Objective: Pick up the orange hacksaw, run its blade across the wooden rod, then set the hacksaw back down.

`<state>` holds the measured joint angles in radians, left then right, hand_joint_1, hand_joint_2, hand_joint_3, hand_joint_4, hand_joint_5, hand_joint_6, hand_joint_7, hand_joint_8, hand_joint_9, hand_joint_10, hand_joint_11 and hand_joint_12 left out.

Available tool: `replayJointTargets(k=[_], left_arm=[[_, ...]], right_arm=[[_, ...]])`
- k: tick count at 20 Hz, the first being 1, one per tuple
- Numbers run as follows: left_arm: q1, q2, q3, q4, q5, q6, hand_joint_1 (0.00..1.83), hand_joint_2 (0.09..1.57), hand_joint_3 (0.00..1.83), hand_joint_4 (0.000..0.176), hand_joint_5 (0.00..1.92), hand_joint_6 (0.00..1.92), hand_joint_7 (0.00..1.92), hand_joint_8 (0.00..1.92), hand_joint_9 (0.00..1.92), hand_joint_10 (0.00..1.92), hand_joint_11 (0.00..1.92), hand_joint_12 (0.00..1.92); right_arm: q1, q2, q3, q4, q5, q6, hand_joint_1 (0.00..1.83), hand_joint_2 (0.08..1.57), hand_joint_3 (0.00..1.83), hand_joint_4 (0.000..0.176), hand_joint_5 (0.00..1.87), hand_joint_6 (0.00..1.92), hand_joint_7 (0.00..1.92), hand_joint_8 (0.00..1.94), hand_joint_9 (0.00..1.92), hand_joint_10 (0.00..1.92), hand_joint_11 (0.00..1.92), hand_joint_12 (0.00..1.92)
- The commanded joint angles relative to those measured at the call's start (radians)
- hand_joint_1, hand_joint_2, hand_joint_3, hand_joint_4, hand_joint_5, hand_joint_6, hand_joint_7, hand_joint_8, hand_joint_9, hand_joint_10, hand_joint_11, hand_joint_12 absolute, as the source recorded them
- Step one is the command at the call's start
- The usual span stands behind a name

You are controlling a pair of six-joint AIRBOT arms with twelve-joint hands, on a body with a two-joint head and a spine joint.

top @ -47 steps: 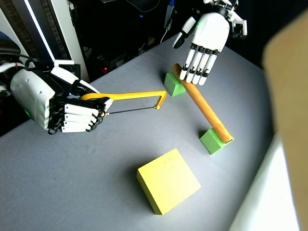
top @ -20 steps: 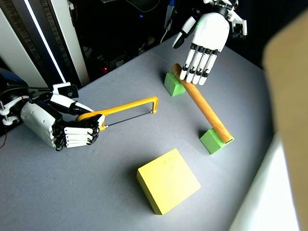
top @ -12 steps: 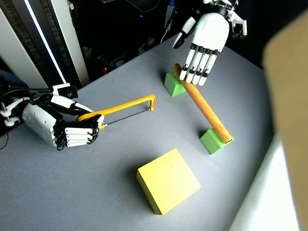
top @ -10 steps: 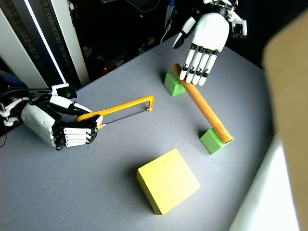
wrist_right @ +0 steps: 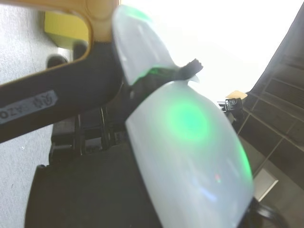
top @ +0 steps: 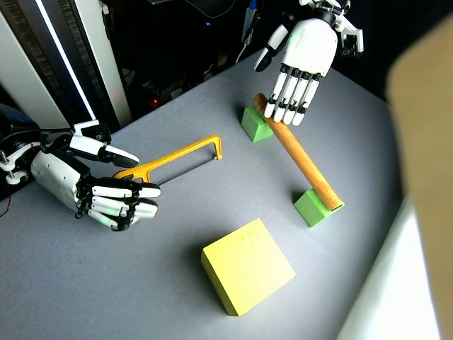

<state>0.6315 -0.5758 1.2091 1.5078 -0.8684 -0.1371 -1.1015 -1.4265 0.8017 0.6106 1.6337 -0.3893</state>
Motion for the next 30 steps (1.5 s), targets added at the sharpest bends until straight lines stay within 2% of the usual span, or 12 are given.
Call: replayJointTargets(k=[1, 2, 5, 8, 12, 18, 19, 25, 26, 27, 28, 30], left_arm=[[-0.006, 0.003, 0.008, -0.048, -0.017, -0.002, 0.0, 1.24, 0.0, 0.0, 0.13, 0.0, 0.12, 0.0, 0.11, 0.01, 0.0, 0.41], [-0.006, 0.003, 0.008, -0.048, -0.017, -0.002, 0.0, 1.24, 0.0, 0.0, 0.13, 0.0, 0.11, 0.0, 0.11, 0.0, 0.0, 0.4], [-0.006, 0.003, 0.008, -0.049, -0.017, -0.002, 0.01, 1.24, 0.0, 0.0, 0.14, 0.0, 0.11, 0.0, 0.11, 0.0, 0.0, 0.39], [-0.008, 0.003, 0.007, -0.057, -0.02, -0.002, 0.0, 1.23, 0.0, 0.0, 0.13, 0.0, 0.13, 0.0, 0.12, 0.0, 0.0, 0.4], [-0.028, 0.0, -0.003, -0.121, -0.01, 0.011, 0.03, 1.24, 0.0, 0.0, 0.14, 0.0, 0.12, 0.0, 0.11, 0.0, 0.0, 0.37], [-0.1, -0.022, -0.002, -0.23, 0.002, 0.029, 0.05, 1.23, 0.0, 0.0, 0.14, 0.0, 0.12, 0.0, 0.08, 0.0, 0.0, 0.34], [-0.108, -0.024, -0.003, -0.252, -0.001, 0.03, 0.03, 1.23, 0.0, 0.0, 0.14, 0.0, 0.11, 0.0, 0.08, 0.0, 0.0, 0.34], [-0.072, -0.055, 0.003, -0.457, -0.103, 0.071, 0.03, 1.23, 0.0, 0.0, 0.14, 0.0, 0.12, 0.0, 0.09, 0.0, 0.0, 0.33], [-0.06, -0.069, 0.007, -0.493, -0.124, 0.082, 0.05, 1.23, 0.0, 0.0, 0.15, 0.0, 0.15, 0.0, 0.14, 0.01, 0.0, 0.46], [-0.061, -0.074, 0.007, -0.493, -0.121, 0.082, 0.05, 1.23, 0.0, 0.0, 0.15, 0.0, 0.15, 0.0, 0.14, 0.01, 0.0, 0.46], [-0.063, -0.077, 0.0, -0.505, -0.123, 0.082, 0.1, 1.24, 0.0, 0.0, 0.18, 0.01, 0.18, 0.01, 0.17, 0.01, 0.0, 0.53], [-0.063, -0.087, -0.009, -0.53, -0.139, 0.082, 0.15, 1.23, 0.0, 0.0, 0.22, 0.01, 0.22, 0.01, 0.21, 0.01, 0.0, 0.67]], right_arm=[[0.006, 0.007, 0.002, -0.084, 0.1, 0.015, 1.04, 1.11, 0.0, 0.0, 0.55, 0.0, 0.23, 0.0, 0.18, 0.01, 0.0, 0.77], [0.008, 0.008, 0.002, -0.084, 0.1, 0.015, 0.97, 1.08, 0.0, 0.0, 0.43, 0.0, 0.17, 0.0, 0.09, 0.0, 0.0, 0.52], [0.02, 0.013, 0.002, -0.083, 0.1, 0.02, 0.83, 1.01, 0.0, 0.0, 0.18, 0.0, 0.03, 0.0, 0.0, 0.0, 0.0, 0.04], [0.041, 0.022, 0.001, -0.083, 0.1, 0.04, 0.66, 0.96, 0.0, 0.0, 0.04, 0.0, 0.0, 0.0, 0.0, 0.0, 0.0, 0.0], [0.067, 0.043, -0.013, -0.077, 0.098, 0.056, 0.69, 0.93, 0.0, 0.0, 0.08, 0.02, 0.0, 0.0, 0.0, 0.0, 0.0, 0.0], [0.082, 0.123, -0.122, -0.062, 0.075, 0.038, 0.7, 0.95, 0.0, 0.0, 0.09, 0.01, 0.0, 0.0, 0.0, 0.0, 0.05, 0.03], [0.09, 0.142, -0.137, -0.058, 0.073, 0.032, 0.7, 0.94, 0.01, 0.0, 0.12, 0.01, 0.03, 0.0, 0.0, 0.0, 0.01, 0.24], [0.222, 0.235, -0.171, 0.019, -0.008, 0.023, 0.72, 0.97, 0.01, 0.0, 0.23, 0.01, 0.16, 0.01, 0.1, 0.02, 0.0, 0.64], [0.248, 0.255, -0.171, 0.022, -0.033, 0.024, 0.63, 1.07, 0.01, 0.0, 0.36, 0.03, 0.35, 0.03, 0.28, 0.05, 0.0, 1.01], [0.259, 0.263, -0.171, 0.022, -0.041, 0.024, 0.63, 1.07, 0.01, 0.0, 0.36, 0.03, 0.35, 0.03, 0.28, 0.05, 0.0, 1.01], [0.292, 0.278, -0.171, 0.033, -0.055, 0.023, 0.64, 1.09, 0.0, 0.0, 0.51, 0.03, 0.58, 0.03, 0.51, 0.09, 0.07, 1.31], [0.338, 0.311, -0.174, 0.055, -0.078, 0.017, 0.66, 1.07, 0.0, 0.0, 0.59, 0.03, 0.68, 0.05, 0.63, 0.15, 0.17, 1.43]])
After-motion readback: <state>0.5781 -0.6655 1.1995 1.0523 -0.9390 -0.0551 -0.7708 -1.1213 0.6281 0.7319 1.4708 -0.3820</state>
